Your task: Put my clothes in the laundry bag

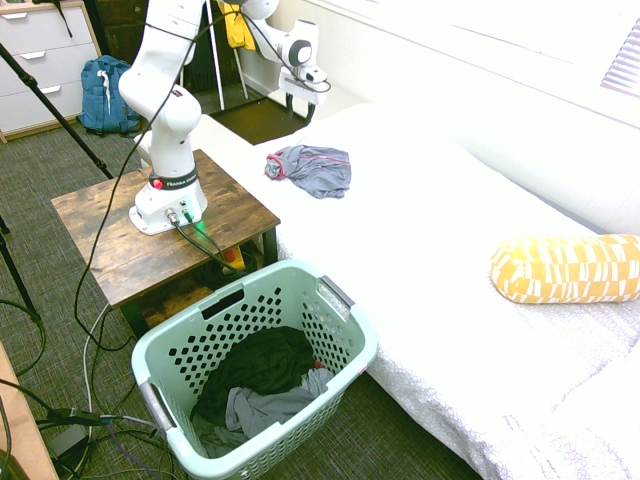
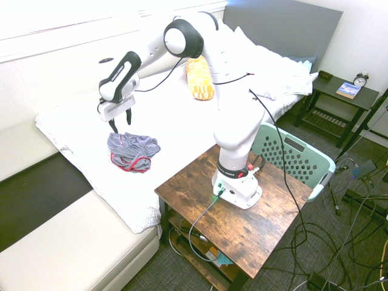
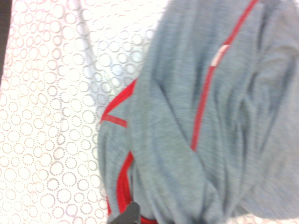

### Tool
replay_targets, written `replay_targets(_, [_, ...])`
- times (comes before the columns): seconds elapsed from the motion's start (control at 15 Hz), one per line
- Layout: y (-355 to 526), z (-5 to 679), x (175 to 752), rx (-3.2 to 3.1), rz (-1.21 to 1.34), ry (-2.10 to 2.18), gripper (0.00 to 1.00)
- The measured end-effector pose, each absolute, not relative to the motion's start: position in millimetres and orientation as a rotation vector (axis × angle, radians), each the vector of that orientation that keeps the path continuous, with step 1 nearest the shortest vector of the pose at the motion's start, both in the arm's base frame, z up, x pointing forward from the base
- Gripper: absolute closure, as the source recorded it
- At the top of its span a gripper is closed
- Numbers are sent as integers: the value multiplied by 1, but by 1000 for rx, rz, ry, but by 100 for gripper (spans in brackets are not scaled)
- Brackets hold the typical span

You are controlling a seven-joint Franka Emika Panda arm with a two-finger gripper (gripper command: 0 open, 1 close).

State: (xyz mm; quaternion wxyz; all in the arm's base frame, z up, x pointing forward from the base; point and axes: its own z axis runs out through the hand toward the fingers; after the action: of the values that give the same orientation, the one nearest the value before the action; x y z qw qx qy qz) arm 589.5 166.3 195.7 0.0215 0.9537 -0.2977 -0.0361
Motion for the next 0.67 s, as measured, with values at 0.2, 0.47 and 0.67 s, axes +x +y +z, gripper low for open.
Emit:
replay_targets(0.2, [196, 114, 605, 2900, -139, -828, 0])
replay_targets(0.47, [200, 66, 622, 2841, -131, -761, 100])
replay_targets(0.67, [190, 46, 615, 2805, -142, -738, 100])
